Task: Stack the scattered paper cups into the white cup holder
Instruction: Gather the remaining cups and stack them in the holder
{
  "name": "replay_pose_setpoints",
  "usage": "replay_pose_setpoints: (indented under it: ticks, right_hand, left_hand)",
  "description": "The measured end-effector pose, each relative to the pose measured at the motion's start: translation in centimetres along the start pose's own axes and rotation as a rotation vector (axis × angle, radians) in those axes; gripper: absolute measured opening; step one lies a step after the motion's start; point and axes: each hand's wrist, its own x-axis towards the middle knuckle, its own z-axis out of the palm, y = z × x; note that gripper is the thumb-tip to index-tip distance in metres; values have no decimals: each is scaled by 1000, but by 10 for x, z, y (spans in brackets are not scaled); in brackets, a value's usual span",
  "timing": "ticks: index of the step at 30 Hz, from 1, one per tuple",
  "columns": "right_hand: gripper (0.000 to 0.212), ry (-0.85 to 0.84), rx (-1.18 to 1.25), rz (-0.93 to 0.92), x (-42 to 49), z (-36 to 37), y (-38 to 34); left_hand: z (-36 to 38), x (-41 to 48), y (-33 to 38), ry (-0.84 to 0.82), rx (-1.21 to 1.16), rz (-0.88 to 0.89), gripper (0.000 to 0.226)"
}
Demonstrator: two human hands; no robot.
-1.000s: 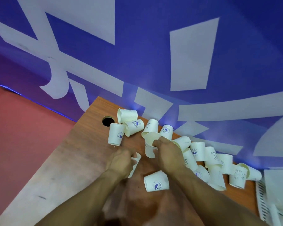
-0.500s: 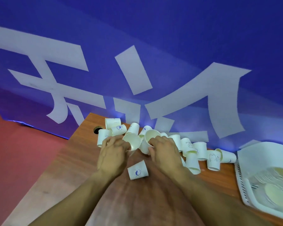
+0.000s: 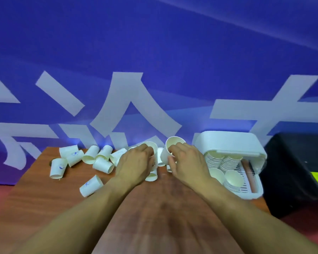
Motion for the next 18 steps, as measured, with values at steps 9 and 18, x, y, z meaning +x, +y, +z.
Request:
replay_pose_setpoints:
  ticks: [9, 18]
  right_hand:
    - [10, -33, -113, 194, -67, -36, 138]
    - [16, -99, -49, 362, -99, 0, 216]
  left_hand:
    - [60, 40, 131, -84, -133, 60, 13]
    - [127, 65, 178, -257, -91, 156, 12]
